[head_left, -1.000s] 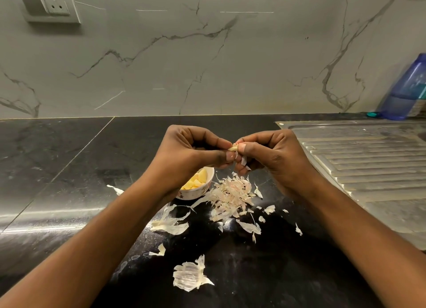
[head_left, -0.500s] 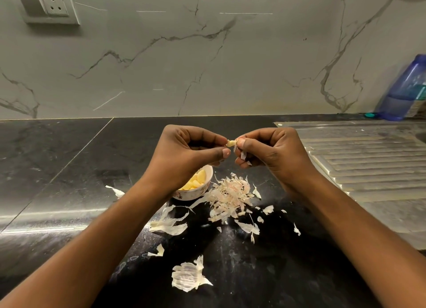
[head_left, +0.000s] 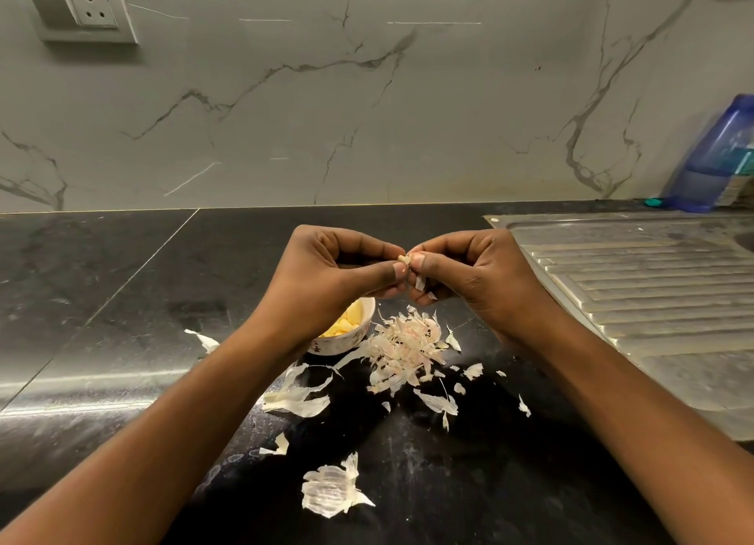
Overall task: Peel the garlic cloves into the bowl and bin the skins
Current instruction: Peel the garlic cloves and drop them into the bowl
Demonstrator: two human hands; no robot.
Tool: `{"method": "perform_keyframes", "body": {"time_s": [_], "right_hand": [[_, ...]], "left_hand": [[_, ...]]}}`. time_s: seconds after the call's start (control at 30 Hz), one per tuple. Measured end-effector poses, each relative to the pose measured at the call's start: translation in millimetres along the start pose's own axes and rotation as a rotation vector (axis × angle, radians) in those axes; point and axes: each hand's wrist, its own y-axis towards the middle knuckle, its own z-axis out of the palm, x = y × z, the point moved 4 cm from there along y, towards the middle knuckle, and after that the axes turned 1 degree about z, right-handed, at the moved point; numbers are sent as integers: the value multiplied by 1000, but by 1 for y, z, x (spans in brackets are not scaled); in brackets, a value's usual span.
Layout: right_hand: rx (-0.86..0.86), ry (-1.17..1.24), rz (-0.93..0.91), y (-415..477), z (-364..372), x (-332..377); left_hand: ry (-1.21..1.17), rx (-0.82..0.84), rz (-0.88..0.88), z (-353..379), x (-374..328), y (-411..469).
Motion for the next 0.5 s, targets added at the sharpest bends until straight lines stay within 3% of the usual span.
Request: {"method": "perform_keyframes", "body": {"time_s": [0.23,0.5], "right_hand": [[16,-29,5,0,0,0],[5,25,2,-1,0,2]], "left_hand": [[-49,3,-25,0,0,0],[-267,-28,-164,-1,3,1]]}}
